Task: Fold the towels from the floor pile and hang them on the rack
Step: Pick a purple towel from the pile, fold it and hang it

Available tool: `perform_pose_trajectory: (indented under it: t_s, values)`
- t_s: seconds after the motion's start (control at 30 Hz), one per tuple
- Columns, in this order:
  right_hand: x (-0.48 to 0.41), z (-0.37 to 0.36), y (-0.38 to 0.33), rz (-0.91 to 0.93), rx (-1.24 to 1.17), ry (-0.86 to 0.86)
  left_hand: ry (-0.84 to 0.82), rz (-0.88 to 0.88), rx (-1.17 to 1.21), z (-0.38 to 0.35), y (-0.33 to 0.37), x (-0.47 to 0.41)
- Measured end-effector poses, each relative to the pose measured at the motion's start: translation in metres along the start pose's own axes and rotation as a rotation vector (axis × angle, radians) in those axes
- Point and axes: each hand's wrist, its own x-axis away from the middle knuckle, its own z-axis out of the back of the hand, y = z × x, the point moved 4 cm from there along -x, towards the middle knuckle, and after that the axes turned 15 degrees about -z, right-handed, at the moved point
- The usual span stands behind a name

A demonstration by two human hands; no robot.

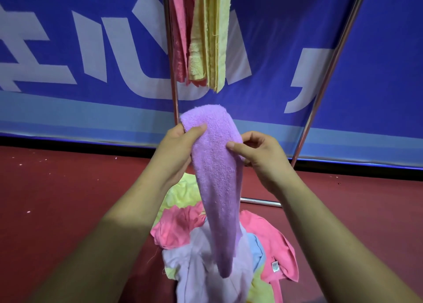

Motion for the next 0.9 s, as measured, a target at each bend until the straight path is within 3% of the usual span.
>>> perform_pose_trajectory:
  t_s: [0.27,0.5,0.7,0.9]
  values:
    - [0.005,0.006,-0.01,0.238,0.131,0.261,-0.109,-0.069,-0.087,-0.006,-0.003,0.001]
    - [0.0,-0.006,0.001,-0.047,-0.254,-0.063,-0.136,-0.044,-0.009,-0.009,-0.004,0.002]
    - [0.004,-0.01,0.002,0.035,-0.005,-0.051,-0.164,-0.034,-0.019,-0.011,-0.005,0.005]
    - [0.002,-0.013,0.004,-0.033,-0.108,-0.219,-0.091,-0.032,-0.019,-0.004,-0.004,0.001]
